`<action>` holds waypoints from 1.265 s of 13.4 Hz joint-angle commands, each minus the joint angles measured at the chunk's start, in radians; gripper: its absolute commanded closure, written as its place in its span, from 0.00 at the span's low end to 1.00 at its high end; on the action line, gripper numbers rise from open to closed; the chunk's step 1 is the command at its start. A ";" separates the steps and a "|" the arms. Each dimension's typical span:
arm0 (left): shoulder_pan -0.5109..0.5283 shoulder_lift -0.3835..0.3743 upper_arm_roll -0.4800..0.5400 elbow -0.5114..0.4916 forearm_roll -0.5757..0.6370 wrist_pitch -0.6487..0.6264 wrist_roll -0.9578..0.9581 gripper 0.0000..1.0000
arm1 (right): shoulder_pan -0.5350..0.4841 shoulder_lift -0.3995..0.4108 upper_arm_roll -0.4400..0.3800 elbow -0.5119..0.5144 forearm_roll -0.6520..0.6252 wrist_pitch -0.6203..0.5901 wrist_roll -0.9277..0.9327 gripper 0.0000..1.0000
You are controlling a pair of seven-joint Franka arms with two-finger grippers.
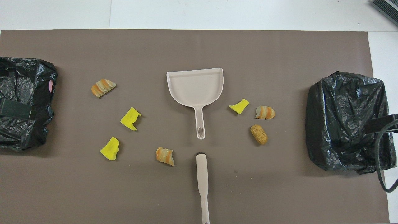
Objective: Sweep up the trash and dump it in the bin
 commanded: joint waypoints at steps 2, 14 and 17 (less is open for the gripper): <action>0.004 -0.017 -0.003 -0.010 0.018 -0.014 0.005 0.00 | -0.010 -0.016 0.001 -0.015 0.011 0.003 -0.025 0.00; 0.004 -0.017 -0.003 -0.010 0.018 -0.014 0.005 0.00 | 0.002 -0.047 0.011 -0.061 0.055 0.009 -0.016 0.00; 0.004 -0.017 -0.003 -0.010 0.018 -0.014 0.005 0.00 | 0.005 -0.042 0.015 -0.063 0.043 0.027 -0.053 0.00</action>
